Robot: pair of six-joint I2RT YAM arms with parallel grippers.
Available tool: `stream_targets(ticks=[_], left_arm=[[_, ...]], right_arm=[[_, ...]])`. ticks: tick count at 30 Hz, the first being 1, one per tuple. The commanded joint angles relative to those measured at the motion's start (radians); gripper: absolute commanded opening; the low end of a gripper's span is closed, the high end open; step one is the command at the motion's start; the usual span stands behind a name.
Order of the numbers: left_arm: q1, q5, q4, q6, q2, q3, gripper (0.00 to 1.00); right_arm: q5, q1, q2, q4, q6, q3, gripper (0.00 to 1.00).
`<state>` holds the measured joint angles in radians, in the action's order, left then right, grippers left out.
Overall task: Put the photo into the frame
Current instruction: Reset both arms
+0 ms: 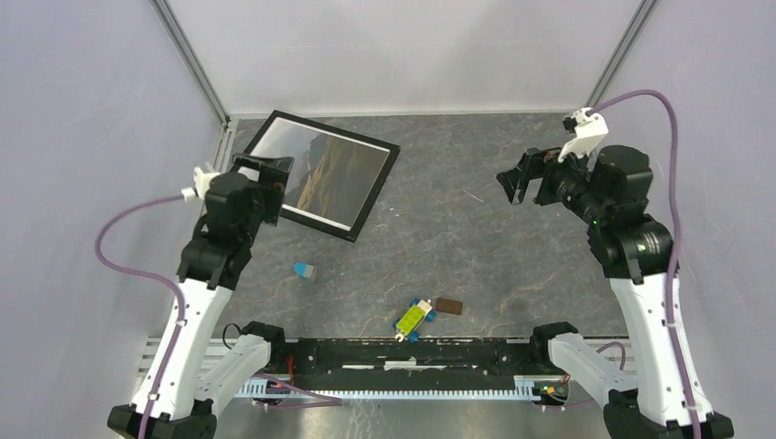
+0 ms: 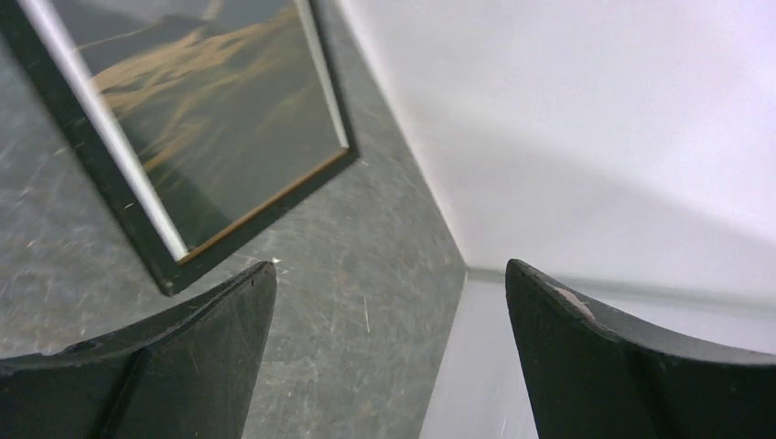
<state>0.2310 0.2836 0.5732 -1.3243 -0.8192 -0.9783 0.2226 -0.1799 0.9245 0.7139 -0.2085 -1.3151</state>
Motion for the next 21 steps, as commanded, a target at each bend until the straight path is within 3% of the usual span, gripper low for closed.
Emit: stream_targets(ticks=[1,10,14,21], left_arm=[[-0.003,-0.198,-0.016,0.418,0.013,-0.162,1.00],[-0.001,-0.619,-0.039,0.776,0.054,-0.444,1.00],[0.000,-0.666,-0.001,0.866,0.074,-0.552,1.00],[0.000,-0.644,0.029,0.897,0.089,-0.631,1.00]], right_arm=[[0.054,-0.001,-0.075,-0.030,0.033,-0.076,0.98],[-0.085,0.000,-0.224,0.002,0.023,-0.171,0.98],[-0.189,0.000,-0.246,0.046,0.024,-0.222,0.98],[-0.274,-0.001,-0.195,0.145,0.058,-0.368,0.98]])
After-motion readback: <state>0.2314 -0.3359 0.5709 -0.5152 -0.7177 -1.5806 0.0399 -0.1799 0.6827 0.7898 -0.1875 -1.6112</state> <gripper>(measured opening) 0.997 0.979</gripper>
